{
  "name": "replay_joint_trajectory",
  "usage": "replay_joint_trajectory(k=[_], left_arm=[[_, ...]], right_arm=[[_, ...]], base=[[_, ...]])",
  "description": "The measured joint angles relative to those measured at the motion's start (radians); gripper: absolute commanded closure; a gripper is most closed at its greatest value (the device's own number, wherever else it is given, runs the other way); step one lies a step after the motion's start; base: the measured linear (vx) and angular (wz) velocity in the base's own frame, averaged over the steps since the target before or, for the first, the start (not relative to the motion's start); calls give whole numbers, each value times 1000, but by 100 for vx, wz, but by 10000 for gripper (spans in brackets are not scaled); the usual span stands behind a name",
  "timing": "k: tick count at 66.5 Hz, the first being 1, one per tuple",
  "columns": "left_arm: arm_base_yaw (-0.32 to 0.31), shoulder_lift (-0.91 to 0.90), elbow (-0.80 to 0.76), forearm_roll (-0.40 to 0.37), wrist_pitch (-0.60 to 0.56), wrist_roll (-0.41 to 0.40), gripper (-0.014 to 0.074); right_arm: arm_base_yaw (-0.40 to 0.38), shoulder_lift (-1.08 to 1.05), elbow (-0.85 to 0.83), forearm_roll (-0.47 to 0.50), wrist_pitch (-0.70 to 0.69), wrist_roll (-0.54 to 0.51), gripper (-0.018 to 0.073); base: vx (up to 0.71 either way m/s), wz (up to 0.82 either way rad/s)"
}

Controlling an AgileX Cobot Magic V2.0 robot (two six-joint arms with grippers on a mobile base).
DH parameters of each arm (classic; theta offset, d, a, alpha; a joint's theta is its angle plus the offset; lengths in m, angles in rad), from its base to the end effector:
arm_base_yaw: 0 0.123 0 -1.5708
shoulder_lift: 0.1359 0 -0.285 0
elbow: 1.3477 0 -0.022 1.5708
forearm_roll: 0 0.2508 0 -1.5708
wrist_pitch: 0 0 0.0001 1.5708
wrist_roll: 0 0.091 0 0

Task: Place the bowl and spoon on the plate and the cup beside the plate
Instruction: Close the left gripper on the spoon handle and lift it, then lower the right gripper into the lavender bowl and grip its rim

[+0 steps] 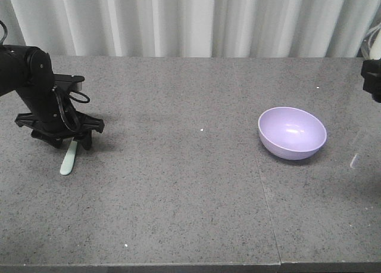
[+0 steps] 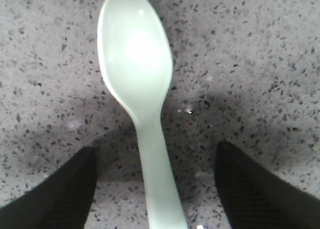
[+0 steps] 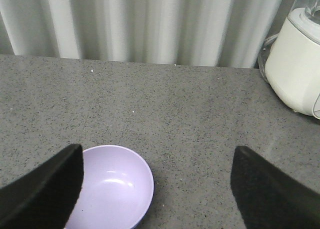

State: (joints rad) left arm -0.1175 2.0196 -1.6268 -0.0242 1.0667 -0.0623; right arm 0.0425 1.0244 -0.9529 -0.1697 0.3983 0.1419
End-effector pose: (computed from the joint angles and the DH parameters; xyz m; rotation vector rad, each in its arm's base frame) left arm 0.4178 -0.0513 0.2170 0.0672 2.9446 -0.0591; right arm 0.2211 0.0034 0.3767 -0.0124 1.9476 -0.0455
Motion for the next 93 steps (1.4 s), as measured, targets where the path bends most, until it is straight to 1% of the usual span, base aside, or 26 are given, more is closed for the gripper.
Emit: replay_joint_trajectory(k=[14,21,24,35,59,72,83,93], left_arm=[[0,16,-16,16,19,0,286],[0,18,-19,17,24,0,380],[0,19,-20,18,27,0,440],[0,23,-25,24,33,9,603],[0,11,-44,6,40,49,604],[0,-91,-116,-2,36,56,604],[0,-224,-129,-5,-27,62,604],[0,-331,-129,-5,-52,62,603]], right_arm=[[0,0,0,0,1,0,-20],[0,0,0,0,1,0,-20],[0,0,0,0,1,0,-20],[0,0,0,0,1,0,-20],[0,0,0,0,2,0,-20],[0,7,-18,1,42,11,-20],[0,76,-138,4,127,16,-20],[0,192,-291,7,255,28,-20]], base=[[0,0],[0,0],[0,0],[0,0],[0,0],[0,0],[0,0],[0,0]])
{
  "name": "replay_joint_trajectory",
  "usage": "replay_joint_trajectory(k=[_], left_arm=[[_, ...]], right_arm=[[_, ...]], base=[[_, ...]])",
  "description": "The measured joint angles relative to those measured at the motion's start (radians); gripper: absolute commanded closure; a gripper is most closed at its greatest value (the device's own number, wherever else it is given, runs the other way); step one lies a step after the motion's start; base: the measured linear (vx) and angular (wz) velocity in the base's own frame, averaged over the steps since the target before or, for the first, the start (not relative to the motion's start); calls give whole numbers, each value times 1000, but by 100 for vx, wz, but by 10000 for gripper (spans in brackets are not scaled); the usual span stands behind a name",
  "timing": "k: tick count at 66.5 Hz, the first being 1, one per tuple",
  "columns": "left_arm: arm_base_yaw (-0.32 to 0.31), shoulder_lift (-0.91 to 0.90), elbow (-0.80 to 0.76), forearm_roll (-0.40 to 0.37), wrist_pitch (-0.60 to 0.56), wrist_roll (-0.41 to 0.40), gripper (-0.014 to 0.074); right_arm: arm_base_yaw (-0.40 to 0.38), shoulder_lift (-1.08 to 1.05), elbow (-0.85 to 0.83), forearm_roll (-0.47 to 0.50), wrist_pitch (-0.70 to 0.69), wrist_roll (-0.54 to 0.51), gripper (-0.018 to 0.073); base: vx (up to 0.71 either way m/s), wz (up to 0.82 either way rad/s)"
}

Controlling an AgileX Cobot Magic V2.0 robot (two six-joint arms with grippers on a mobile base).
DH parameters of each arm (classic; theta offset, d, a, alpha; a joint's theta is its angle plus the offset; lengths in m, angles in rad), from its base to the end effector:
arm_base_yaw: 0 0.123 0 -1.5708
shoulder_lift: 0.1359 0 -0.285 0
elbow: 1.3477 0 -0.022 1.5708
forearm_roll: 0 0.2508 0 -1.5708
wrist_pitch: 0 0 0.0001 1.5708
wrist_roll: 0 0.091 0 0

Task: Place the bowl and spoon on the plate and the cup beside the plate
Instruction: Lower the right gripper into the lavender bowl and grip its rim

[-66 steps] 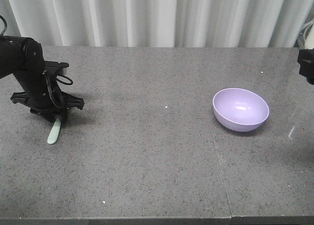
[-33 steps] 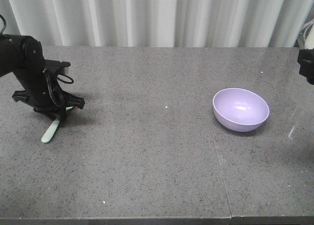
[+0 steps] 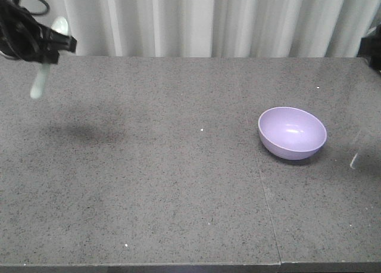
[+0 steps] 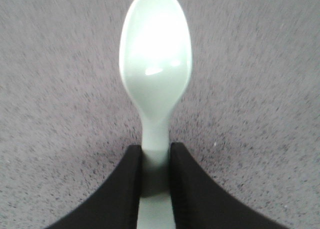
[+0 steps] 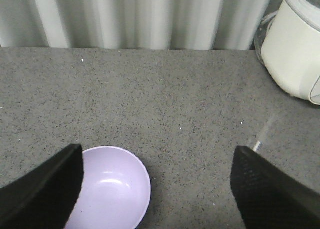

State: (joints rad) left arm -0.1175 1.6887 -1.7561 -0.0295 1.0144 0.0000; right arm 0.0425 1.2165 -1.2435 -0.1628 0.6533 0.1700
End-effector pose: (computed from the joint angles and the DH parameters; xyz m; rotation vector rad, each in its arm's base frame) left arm 0.3724 -0.0463 0.3902 0.1352 2.4283 -0.0905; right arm 0.2630 0.0022 0.4056 0.0569 2.1003 -0.0540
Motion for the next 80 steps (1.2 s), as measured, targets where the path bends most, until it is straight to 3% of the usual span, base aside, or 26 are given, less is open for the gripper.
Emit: replay_joint_trajectory(k=[10,18,28,56,70,80], left_arm=[[0,-82,0,0,-5,0,603],[0,-122,0,0,-5,9,603],[0,-142,0,-1,-3,17,603],[0,-142,0,-1,4,17,603],[0,-142,0,-2,4,17,603],[0,-142,0,-2,4,18,603]], right_arm=[[0,162,-149,20,179,-17,-20],[0,298,-222,93,274,-83,-20],[-6,424,-256,146,307,-114,-20],[-12,605,-260,139,357,-122,-10],[-12,642,-261,128,319,-124,83],[-12,671,-261,126,277,-126,232]], base=[[0,0],[0,0],[0,0],[0,0],[0,0],[0,0]])
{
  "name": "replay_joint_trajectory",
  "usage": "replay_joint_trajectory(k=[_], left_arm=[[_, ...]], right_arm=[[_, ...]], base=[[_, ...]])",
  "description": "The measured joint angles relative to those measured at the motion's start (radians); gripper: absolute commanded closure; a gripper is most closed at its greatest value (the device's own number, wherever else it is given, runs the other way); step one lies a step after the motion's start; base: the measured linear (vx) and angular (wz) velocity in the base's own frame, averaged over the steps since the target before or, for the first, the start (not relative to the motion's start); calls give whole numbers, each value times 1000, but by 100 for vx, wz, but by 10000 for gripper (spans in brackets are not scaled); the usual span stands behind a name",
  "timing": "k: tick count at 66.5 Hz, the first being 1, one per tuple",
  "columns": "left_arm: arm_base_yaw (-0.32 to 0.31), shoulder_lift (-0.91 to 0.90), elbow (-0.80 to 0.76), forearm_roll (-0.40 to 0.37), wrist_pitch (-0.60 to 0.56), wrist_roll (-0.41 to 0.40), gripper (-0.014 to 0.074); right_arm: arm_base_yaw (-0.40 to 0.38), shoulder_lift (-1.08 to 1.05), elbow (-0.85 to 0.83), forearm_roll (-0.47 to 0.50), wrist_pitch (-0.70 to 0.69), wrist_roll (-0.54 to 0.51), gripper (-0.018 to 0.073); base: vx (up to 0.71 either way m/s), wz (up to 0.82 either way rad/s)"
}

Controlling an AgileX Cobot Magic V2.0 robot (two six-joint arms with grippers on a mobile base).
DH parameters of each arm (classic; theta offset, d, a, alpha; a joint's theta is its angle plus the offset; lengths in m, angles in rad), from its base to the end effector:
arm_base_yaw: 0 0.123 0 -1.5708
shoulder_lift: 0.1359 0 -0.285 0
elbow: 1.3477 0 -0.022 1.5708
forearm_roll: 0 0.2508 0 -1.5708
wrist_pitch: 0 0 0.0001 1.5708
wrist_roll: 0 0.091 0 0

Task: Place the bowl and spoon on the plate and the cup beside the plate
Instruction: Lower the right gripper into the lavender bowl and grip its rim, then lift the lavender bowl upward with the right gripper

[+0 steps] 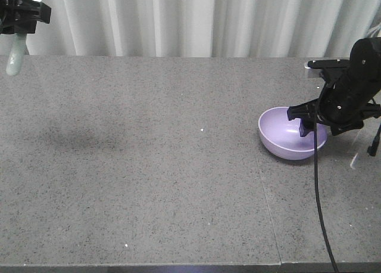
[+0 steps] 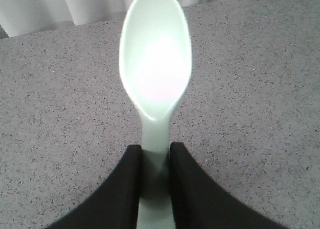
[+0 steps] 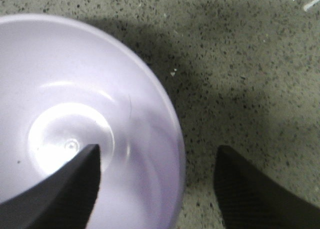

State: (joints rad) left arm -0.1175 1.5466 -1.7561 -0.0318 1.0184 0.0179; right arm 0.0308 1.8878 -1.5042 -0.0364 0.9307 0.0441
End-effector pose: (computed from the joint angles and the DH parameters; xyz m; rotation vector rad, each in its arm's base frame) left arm 0.3308 -0.0415 0.4404 0.1501 2.2887 -0.0913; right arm 0.4015 0.0097 0.2414 -0.0047 2.7968 -0.0279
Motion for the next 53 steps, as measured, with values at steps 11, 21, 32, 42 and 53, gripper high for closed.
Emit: replay_joint_trajectory(k=[11,21,32,42,53], left_arm=[[0,0,0,0,0,0,603],[0,0,0,-1,0,0,603],[0,0,0,-1,0,0,603],[0,0,0,-1,0,0,603],[0,0,0,-1,0,0,603]], right_arm=[[0,17,0,1,-31,0,487],[0,19,0,-3,-45,-4,571],[0,17,-5,5,-60,-25,570],[0,-22,-4,0,-76,-32,570],[0,-121,-4,0,-119,-36,570]], base=[[0,0],[0,0],[0,0],[0,0],[0,0]])
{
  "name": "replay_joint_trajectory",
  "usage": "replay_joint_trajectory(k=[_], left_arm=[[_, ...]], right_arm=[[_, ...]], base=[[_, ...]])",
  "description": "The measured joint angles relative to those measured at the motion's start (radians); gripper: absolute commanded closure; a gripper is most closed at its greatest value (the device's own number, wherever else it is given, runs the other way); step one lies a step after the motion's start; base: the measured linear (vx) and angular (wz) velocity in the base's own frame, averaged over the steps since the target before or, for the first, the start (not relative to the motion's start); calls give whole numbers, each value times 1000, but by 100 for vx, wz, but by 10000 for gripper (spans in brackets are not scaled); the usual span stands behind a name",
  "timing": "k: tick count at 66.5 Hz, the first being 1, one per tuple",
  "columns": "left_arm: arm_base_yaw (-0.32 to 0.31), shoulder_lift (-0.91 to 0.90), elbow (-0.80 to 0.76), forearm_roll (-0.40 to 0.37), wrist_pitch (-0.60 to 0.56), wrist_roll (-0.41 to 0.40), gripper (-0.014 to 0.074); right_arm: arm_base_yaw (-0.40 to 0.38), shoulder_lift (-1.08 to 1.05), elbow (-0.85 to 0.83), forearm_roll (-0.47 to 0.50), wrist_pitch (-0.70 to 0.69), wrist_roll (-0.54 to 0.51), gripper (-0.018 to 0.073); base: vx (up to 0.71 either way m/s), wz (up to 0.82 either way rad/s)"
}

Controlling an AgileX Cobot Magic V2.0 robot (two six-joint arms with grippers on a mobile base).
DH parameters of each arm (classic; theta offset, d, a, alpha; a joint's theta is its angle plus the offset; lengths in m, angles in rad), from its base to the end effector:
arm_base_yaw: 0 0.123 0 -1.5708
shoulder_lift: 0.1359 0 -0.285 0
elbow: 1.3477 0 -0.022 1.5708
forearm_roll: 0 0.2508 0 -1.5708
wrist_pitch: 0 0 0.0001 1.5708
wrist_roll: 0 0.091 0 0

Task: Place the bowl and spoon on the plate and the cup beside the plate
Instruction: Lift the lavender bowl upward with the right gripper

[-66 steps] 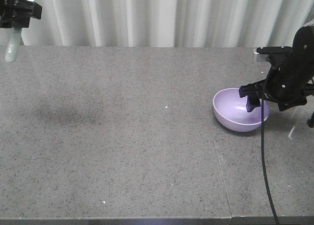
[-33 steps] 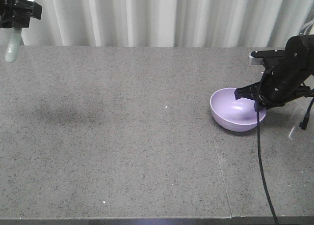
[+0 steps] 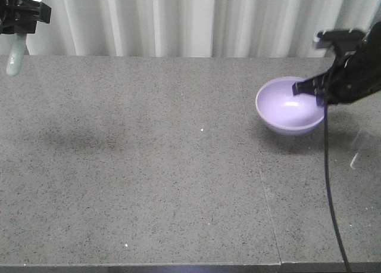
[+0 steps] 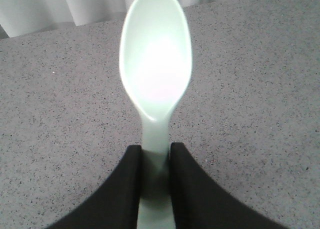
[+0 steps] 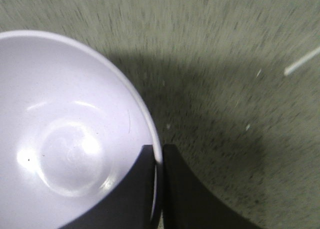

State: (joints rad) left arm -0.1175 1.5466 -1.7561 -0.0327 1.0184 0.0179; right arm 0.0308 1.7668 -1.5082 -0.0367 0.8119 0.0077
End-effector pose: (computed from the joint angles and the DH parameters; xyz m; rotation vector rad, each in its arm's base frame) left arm 0.3308 -0.0416 0.4404 0.1499 2.2887 -0.0924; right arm 0.3940 0.0097 0.2956 -0.0514 2.5530 -0.0289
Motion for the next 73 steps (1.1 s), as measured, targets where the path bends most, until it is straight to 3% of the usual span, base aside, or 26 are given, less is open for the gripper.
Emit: replay_joint_trajectory(k=[39,73], left_arm=[[0,-2,0,0,-10,1,603],[0,-127,0,-22,-39,1,603]], right_arm=[[0,-536,0,105,-71,-8,570],[0,-603,0,99,-43,-8,570]], base=[[0,0],[0,0]])
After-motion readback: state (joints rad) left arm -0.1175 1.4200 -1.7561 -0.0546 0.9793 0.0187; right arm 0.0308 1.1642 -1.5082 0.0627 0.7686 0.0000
